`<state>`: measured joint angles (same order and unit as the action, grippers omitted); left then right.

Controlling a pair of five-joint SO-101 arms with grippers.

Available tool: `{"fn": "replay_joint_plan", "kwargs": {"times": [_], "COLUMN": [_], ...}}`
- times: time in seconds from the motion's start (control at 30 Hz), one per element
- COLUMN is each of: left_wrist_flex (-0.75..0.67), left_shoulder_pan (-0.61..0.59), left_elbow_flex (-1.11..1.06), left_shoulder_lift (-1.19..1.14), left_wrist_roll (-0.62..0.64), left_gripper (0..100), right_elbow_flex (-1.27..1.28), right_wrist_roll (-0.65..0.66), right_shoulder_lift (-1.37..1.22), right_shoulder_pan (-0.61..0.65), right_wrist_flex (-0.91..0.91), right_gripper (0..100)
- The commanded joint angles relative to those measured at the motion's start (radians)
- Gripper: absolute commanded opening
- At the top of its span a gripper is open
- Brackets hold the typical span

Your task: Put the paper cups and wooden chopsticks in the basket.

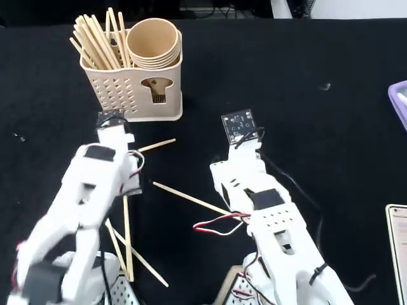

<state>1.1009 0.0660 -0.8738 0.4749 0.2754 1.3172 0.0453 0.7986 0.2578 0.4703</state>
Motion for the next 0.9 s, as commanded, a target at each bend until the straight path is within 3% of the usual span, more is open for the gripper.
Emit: {"fn": "replay_joint_plan", "kwargs": {"times": [0.0, 0.3, 0.53, 0.63, 0.87], "left_wrist_flex": [0.0, 0.097, 0.071, -0.009, -0.373], "left_shoulder_pan": [-0.097, -0.298, -0.361, -0.367, -0.363], "left_elbow_flex": [-0.004, 0.263, 0.476, 0.53, 0.541], "left_shoulder_lift": [0.295, 0.568, 0.569, 0.569, 0.565], "left_wrist_roll": [-0.021, -0.017, 0.146, 0.172, 0.198], "left_gripper": [3, 3, 3, 3, 3], "right_elbow_flex": [-0.015, -0.013, -0.001, -0.001, 0.001], "right_wrist_roll": [0.002, 0.002, 0.002, 0.002, 0.002], "right_shoulder_lift": [0.039, 0.036, 0.041, 0.041, 0.041], "right_shoulder_pan": [-0.014, -0.011, -0.011, -0.012, -0.012], "right_wrist_flex": [-0.014, -0.014, -0.018, -0.017, -0.017], "right_gripper": [10.5, 10.5, 10.5, 10.5, 10.5]}}
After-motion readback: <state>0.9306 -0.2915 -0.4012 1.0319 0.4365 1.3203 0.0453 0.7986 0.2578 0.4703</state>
